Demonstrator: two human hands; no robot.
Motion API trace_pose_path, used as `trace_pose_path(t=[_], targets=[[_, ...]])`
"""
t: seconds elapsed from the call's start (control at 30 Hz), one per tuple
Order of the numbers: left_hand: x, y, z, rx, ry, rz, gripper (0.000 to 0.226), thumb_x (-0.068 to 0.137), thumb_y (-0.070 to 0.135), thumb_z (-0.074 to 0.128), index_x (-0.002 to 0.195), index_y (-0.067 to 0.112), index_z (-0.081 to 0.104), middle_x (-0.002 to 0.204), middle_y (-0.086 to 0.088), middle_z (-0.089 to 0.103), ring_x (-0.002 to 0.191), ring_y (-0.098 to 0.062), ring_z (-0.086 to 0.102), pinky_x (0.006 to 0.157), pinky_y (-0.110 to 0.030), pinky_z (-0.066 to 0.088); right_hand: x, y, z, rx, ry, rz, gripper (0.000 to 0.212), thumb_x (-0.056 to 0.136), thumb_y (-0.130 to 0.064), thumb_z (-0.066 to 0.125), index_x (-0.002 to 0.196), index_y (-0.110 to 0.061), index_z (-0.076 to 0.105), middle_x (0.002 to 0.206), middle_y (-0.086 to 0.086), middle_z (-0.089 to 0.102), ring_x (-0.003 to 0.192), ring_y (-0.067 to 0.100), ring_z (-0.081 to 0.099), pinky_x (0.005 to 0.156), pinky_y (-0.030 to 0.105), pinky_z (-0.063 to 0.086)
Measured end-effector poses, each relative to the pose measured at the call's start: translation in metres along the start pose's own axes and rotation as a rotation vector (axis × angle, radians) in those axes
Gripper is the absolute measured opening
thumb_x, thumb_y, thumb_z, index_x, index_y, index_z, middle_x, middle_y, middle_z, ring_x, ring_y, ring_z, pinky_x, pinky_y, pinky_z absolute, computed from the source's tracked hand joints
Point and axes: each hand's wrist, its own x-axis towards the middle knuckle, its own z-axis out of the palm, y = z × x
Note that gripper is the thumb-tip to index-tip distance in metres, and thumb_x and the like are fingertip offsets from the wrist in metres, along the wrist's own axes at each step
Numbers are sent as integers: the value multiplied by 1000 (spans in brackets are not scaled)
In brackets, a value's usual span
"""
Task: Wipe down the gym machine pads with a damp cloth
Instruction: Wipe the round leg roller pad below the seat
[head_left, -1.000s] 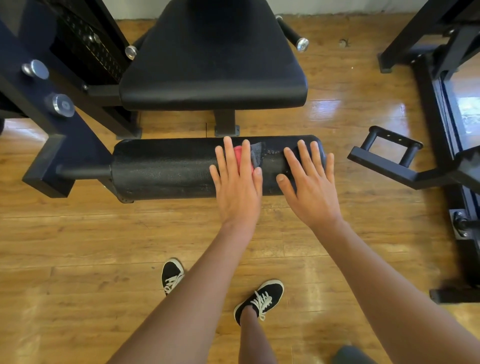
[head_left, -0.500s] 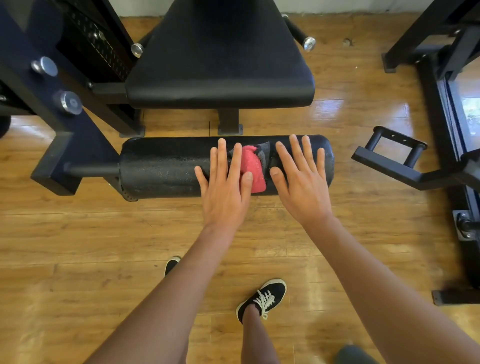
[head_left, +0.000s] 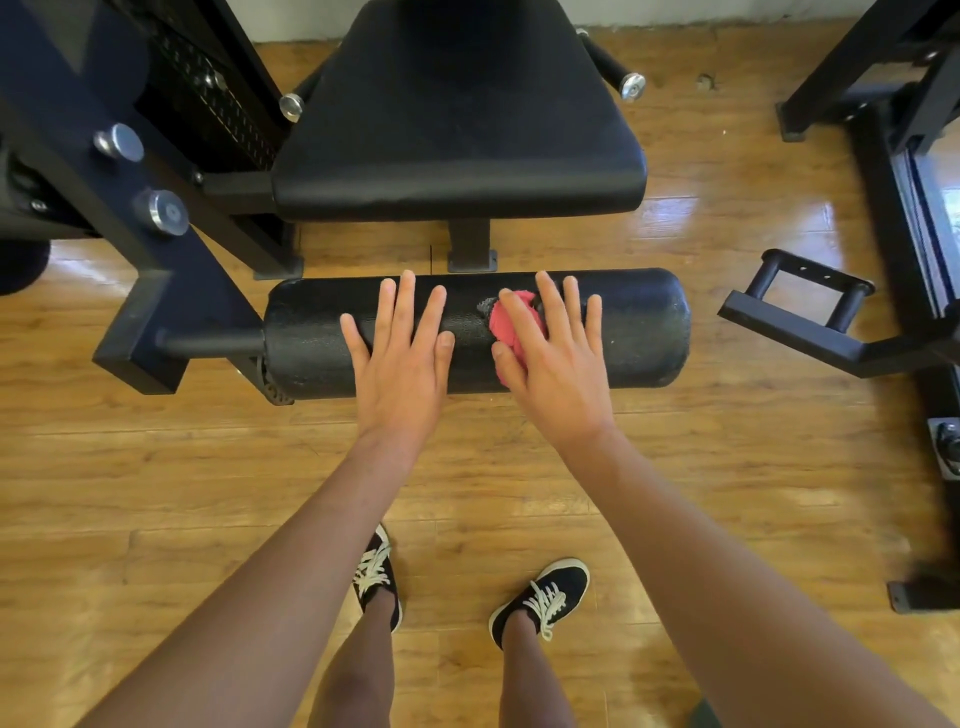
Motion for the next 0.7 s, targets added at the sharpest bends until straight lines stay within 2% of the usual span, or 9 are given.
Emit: trace_pose_path(t=[0.13,0.27,0.37,0.53,0.7], targets=[[-1,-1,0,8,4,4,49,113,39,19,160,27,25,172,-3,11,159,-22,-1,123,-59,-4,-11,25,-5,5,60,27,51,107,-39,41,154,-19,40,163,18,32,154,41,21,125,56,6],[-2,2,-1,2,1,-1,51,112,40,15,161,27,25,171,-3,12,159,-22,-1,124,-59,-4,-23,55,-12,24,76,107,51,108,-37,39,155,-18,38,165,19,27,155,39,16,125,53,-1],[0,5,-2,-4,6,-17,52,112,40,15,161,27,26,171,-3,12,159,-23,-1,123,-58,-4,-18,44,-8,53,91,154,51,108,-37,40,154,-16,37,166,19,23,156,40,11,125,50,-3],[0,5,0,-4,22,-9,50,113,39,19,160,27,28,171,-3,14,159,-22,1,123,-56,-6,-8,23,1,51,85,82,49,109,-37,38,155,-17,37,166,16,26,156,39,11,125,52,2],[-1,2,2,0,29,1,51,113,40,17,160,27,28,171,-3,14,159,-22,0,123,-56,-5,-15,47,0,1,93,42,50,110,-39,31,156,-19,34,165,15,29,157,34,15,126,50,1]])
